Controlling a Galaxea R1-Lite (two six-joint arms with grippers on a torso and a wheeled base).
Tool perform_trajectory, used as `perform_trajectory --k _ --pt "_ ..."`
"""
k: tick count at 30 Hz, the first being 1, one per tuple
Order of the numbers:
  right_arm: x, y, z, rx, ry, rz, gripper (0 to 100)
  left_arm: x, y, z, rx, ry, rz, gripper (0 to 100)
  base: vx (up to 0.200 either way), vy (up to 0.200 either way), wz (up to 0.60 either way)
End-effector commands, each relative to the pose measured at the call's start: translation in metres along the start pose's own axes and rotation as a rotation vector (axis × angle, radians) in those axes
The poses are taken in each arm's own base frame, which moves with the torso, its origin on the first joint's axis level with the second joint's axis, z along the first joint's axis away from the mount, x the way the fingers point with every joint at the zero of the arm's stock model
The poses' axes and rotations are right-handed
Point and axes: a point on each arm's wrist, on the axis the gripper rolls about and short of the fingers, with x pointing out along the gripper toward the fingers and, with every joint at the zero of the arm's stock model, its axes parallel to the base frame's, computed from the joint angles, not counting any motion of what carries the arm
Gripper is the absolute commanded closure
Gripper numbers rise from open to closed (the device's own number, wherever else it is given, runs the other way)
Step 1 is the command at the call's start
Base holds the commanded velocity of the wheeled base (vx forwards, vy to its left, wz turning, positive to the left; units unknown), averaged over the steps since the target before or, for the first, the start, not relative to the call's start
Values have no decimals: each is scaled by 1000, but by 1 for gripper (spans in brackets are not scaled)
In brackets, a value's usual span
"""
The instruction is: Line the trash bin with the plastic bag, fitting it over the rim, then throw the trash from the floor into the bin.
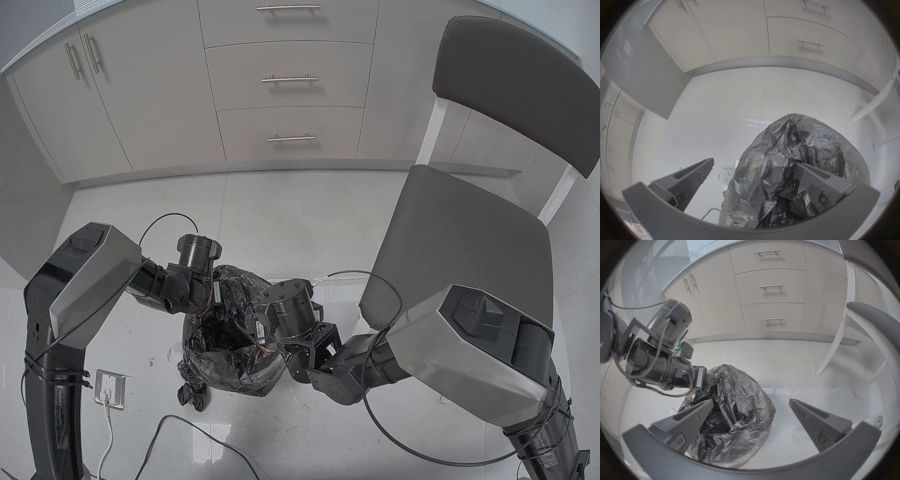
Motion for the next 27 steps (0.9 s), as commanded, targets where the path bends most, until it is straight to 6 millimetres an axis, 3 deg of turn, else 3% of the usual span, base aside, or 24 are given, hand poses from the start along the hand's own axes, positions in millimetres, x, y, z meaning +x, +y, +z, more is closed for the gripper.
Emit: perform_trajectory --k 1,16,27 --pt "4 -4 -2 6 4 -9 0 24 -1 -5 -8 -7 5 0 0 0 0" --pt "5 -6 -2 8 5 -16 0 37 -9 -32 49 115 -57 0 0 0 0" --pt "3 -6 4 15 -6 -18 0 30 -5 -26 43 135 -48 0 0 0 0"
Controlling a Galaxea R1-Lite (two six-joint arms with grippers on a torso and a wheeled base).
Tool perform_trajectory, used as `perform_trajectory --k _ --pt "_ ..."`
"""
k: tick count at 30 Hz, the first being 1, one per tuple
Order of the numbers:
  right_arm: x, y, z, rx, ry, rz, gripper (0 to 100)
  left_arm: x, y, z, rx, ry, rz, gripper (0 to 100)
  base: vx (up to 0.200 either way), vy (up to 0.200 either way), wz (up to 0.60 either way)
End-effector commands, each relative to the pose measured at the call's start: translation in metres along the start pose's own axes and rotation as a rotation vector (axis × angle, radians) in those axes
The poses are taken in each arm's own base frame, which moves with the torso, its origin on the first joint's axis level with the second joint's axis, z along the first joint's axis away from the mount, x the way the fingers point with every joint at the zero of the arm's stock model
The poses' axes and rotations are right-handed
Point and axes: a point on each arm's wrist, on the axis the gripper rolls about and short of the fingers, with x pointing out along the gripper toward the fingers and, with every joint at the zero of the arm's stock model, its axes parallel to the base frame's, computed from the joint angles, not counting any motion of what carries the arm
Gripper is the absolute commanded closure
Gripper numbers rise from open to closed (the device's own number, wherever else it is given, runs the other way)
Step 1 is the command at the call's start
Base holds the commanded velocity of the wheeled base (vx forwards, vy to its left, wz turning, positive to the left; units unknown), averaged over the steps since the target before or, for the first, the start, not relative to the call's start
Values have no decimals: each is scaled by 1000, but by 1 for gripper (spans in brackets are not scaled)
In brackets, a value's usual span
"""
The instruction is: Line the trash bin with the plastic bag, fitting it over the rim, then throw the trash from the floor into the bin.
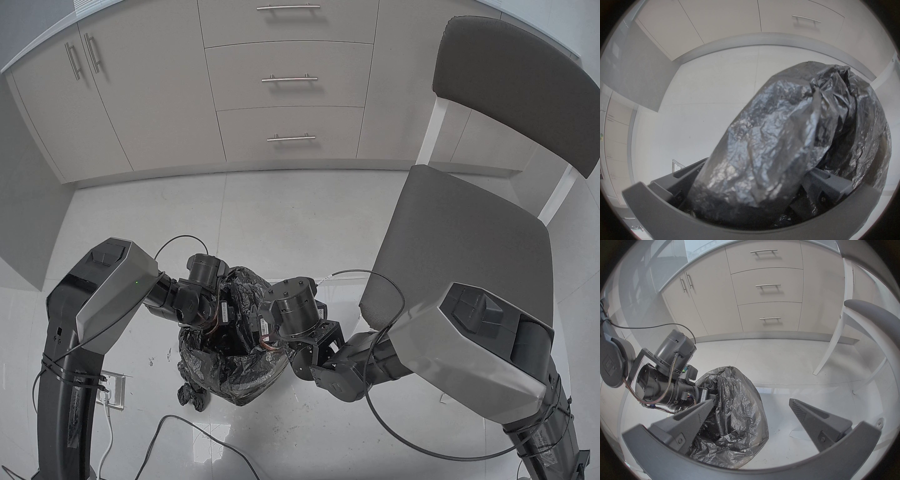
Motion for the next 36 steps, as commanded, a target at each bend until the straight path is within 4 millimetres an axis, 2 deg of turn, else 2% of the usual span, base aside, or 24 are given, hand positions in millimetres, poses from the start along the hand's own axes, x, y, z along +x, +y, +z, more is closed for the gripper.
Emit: perform_trajectory --k 1,6,15,24,29,33,36 --pt "-2 0 4 1 -7 3 0 -8 2 5 -11 -6 1 0 0 0 0" --pt "-2 1 3 -2 -6 4 0 -8 0 1 -7 24 3 0 0 0 0" --pt "0 0 0 -3 -2 -2 0 -16 -22 -7 -13 31 -48 0 0 0 0" --pt "-1 -1 -2 -6 6 -5 0 -14 -21 -3 -29 36 -57 0 0 0 0" --pt "-6 -4 -4 -20 23 -6 0 -17 -15 -9 -29 61 -43 0 0 0 0" --pt "-18 -8 -2 -33 43 6 0 -40 -7 -8 -26 71 -38 0 0 0 0" --pt "-25 -8 -3 -37 55 18 0 -64 3 -7 -21 81 -37 0 0 0 0"
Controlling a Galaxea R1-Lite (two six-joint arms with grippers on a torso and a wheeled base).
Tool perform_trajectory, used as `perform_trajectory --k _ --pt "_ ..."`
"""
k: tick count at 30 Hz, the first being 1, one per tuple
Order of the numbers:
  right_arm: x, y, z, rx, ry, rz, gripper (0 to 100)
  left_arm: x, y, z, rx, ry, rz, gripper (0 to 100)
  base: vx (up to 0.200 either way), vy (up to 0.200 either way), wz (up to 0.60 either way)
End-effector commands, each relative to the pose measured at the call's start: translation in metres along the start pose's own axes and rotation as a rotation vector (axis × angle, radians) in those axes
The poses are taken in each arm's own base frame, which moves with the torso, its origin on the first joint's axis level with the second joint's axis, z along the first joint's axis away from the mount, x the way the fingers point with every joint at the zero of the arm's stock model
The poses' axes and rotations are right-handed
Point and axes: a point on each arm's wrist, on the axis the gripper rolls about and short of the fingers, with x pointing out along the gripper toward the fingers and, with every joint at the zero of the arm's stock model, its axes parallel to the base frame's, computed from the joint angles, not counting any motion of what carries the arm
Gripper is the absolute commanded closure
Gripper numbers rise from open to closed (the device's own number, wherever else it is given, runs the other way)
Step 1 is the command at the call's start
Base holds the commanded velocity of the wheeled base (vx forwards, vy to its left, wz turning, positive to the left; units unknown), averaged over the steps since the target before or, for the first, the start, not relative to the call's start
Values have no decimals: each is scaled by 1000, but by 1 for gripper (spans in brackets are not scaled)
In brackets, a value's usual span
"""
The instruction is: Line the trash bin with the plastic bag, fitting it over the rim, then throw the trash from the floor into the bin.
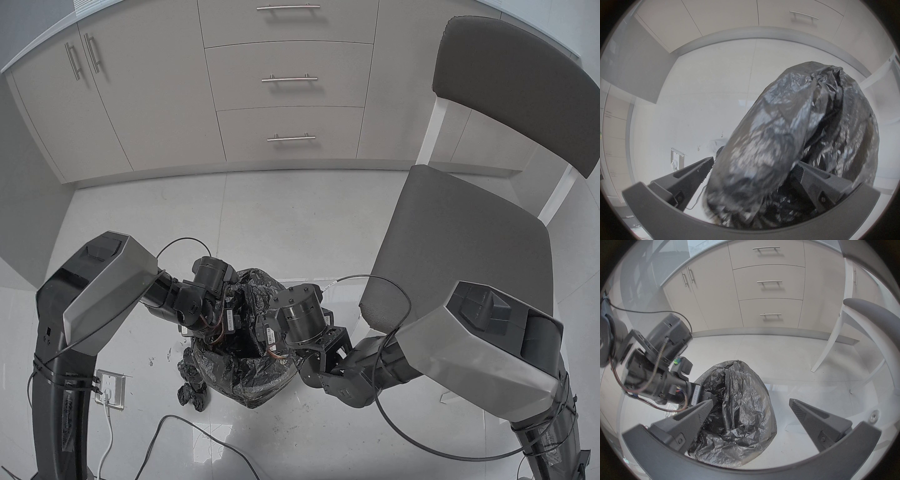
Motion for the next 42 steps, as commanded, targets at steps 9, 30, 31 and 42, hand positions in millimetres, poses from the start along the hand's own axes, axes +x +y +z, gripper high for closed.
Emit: perform_trajectory --k 9,30,31,42 --pt "-37 -5 3 2 -6 90 0 -88 28 -3 -25 -6 -48 0 0 0 0" --pt "-168 -65 88 180 -244 352 0 -152 78 0 -208 -4 -289 0 0 0 0" --pt "-176 -73 98 200 -275 351 0 -151 82 0 -219 -23 -297 0 0 0 0" --pt "-180 -114 123 291 -364 329 0 -124 99 -10 -136 -65 -252 0 0 0 0"
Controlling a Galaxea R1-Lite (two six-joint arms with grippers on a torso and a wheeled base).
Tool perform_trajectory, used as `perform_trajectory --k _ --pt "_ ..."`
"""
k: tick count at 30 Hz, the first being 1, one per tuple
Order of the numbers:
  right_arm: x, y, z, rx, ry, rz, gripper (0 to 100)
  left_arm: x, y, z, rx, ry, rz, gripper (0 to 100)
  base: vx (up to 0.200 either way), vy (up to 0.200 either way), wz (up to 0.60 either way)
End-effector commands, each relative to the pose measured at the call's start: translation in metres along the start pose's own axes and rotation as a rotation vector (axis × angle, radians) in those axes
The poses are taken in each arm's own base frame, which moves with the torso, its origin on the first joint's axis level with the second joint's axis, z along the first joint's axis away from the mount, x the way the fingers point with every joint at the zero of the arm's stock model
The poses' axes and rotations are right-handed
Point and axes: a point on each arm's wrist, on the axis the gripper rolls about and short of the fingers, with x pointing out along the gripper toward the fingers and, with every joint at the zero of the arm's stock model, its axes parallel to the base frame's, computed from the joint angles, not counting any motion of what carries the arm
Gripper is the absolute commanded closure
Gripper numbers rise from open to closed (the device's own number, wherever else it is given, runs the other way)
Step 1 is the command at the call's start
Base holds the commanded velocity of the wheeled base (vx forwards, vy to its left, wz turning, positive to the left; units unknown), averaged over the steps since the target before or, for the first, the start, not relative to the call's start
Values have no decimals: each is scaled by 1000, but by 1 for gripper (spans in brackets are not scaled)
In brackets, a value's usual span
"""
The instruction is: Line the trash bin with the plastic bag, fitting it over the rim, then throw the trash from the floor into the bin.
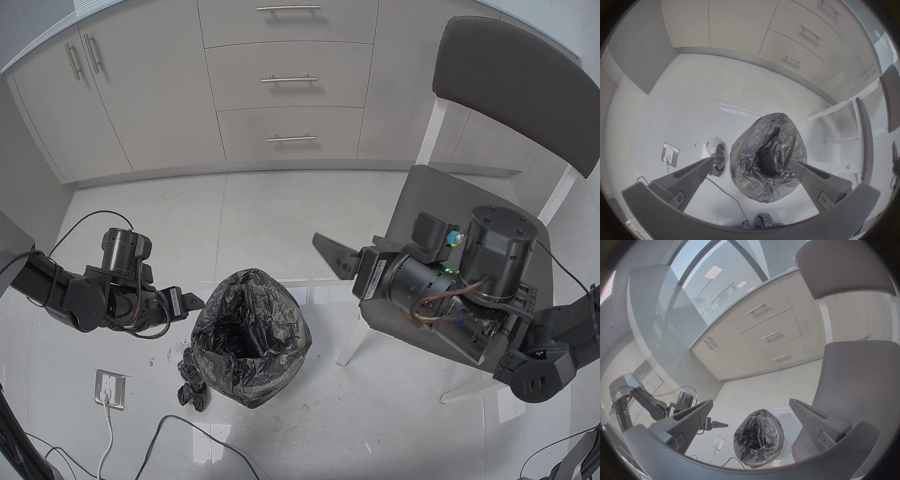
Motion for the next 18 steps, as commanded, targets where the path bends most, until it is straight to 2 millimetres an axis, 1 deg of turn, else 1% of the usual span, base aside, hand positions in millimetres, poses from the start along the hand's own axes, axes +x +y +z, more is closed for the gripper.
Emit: perform_trajectory --k 1,2,3,4,5,7,8,9,12,14,15,16,18 --pt "-11 -8 25 22 -71 0 0 19 25 0 -14 25 64 0 0 0 0" --pt "-11 -9 26 23 -74 -1 0 23 31 5 -29 11 74 0 0 0 0" --pt "-11 -9 27 23 -76 -2 0 24 33 6 -33 7 76 0 0 0 0" --pt "-11 -13 29 25 -83 -14 0 30 42 14 -62 -15 91 0 0 0 0" --pt "-11 -15 30 25 -86 -18 0 35 46 18 -72 -22 99 0 0 0 0" --pt "-11 -15 30 25 -86 -18 0 35 46 18 -72 -22 99 0 0 0 0" --pt "-9 -19 32 26 -94 -30 0 48 58 30 -97 -36 121 0 0 0 0" --pt "-9 -19 33 26 -97 -29 0 54 62 35 -100 -44 129 0 0 0 0" --pt "-10 -19 35 29 -104 -28 0 77 74 43 -106 -34 150 0 0 0 0" --pt "-10 -19 36 32 -108 -30 0 89 78 46 -106 -13 162 0 0 0 0" --pt "-10 -19 36 32 -108 -30 0 91 78 46 -106 -6 164 0 0 0 0" --pt "-10 -21 37 33 -112 -38 0 97 79 48 -107 19 170 0 0 0 0" --pt "-8 -28 39 28 -116 -58 0 103 79 49 -108 34 174 0 0 0 0"
